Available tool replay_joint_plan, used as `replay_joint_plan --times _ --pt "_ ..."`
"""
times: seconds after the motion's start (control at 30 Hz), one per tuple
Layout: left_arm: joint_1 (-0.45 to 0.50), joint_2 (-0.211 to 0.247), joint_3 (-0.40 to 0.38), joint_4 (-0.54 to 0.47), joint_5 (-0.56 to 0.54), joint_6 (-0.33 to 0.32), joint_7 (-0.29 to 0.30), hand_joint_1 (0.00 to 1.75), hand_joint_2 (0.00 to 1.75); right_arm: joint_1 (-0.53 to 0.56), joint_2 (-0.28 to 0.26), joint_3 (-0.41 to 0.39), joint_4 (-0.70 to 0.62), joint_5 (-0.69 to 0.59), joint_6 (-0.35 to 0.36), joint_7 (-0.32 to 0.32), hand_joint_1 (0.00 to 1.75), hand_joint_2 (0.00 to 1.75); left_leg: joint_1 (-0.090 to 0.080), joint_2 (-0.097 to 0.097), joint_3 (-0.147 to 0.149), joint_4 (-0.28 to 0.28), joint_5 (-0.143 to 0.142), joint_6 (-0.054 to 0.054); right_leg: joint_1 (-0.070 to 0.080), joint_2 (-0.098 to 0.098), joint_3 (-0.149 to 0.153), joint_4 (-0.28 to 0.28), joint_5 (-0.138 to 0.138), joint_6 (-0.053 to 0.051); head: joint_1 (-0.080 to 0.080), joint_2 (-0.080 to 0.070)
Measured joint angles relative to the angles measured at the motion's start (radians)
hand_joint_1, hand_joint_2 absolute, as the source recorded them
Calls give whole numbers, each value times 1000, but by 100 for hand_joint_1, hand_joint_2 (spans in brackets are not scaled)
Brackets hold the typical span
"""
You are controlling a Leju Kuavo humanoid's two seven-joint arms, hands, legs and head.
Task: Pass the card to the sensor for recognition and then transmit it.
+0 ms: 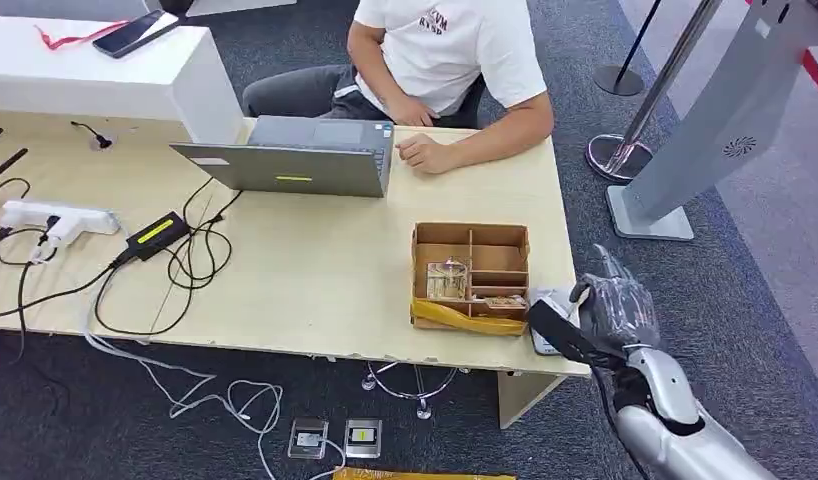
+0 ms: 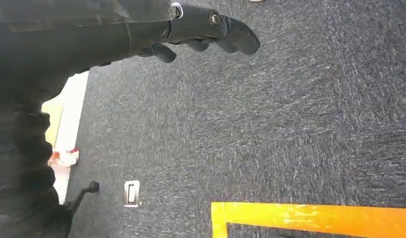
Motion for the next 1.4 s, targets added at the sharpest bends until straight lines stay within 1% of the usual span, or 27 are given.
replay_joint_plan --times 0.2,0.4,0.73,1.0,1.4 --pt "1 0 3 0 0 0 14 0 175 0 71 17 112 -44 -10 -54 175 175 0 0 0 0 0 0 0 0 0 0 0 0 0 0" --pt "2 0 3 0 1 0 16 0 175 -4 116 22 194 -48 -27 -72 175 175 0 0 1 0 0 0 0 1 0 0 0 0 0 0" --pt "4 0 3 0 6 0 27 0 175 -21 145 22 254 -53 -27 -75 175 175 0 1 4 0 0 0 0 1 3 0 0 0 0 0" --pt "4 0 3 0 6 0 27 0 175 -31 163 22 288 -61 -25 -103 175 175 0 1 4 0 0 0 0 1 3 0 0 0 0 0" --pt "4 -3 19 0 -2 0 26 0 175 -34 179 22 318 -59 -34 -109 175 175 0 1 4 0 0 0 0 1 3 0 0 0 0 0"
